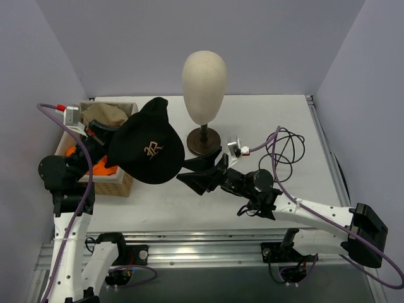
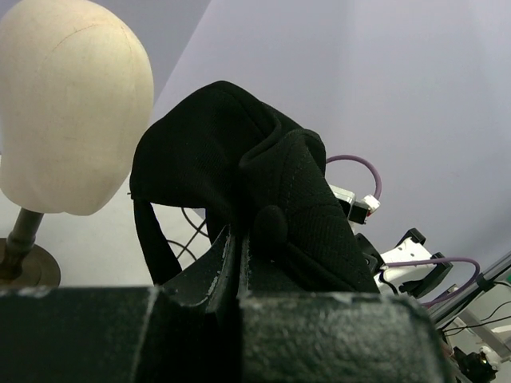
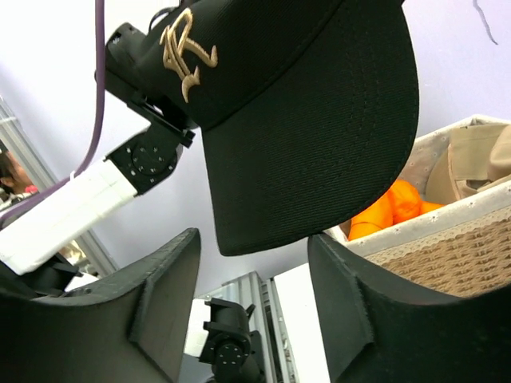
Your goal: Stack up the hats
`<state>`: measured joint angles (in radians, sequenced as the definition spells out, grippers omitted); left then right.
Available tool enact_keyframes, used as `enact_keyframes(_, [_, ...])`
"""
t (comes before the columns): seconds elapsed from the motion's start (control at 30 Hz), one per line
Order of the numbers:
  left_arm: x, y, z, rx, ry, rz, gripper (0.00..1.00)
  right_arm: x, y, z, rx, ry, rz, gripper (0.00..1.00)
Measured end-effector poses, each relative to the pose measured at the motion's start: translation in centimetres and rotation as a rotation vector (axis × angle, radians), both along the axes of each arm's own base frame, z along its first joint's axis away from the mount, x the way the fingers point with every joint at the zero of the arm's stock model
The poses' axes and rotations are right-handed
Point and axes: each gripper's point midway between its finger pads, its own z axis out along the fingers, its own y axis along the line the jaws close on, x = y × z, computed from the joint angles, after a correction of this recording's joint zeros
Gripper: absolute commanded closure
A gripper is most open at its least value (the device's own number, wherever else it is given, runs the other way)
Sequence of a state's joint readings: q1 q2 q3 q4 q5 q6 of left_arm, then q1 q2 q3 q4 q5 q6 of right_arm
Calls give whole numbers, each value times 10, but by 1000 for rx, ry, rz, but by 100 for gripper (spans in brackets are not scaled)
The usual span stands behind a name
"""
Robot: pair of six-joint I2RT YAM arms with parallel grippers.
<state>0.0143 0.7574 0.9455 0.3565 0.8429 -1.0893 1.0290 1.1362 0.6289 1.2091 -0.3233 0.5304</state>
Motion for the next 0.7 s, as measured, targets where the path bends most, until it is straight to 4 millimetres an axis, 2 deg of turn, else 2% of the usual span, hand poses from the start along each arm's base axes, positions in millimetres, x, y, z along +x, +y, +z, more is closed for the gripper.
enact_keyframes(0.07, [0, -1, -2, 6, -6, -5, 98, 1, -1, 0, 6, 20, 3, 43])
enact_keyframes(0.27, [-2, -1, -4, 39, -45, -3, 98, 3, -4, 5, 28, 52, 0, 43])
enact_keyframes(0.5, [0, -1, -17, 49, -45, 0, 98, 2, -8, 12, 53, 61, -1, 55])
enact_keyframes(0.7, [5, -2, -28, 54, -16, -6, 98, -5, -8, 16, 65, 64, 36, 49])
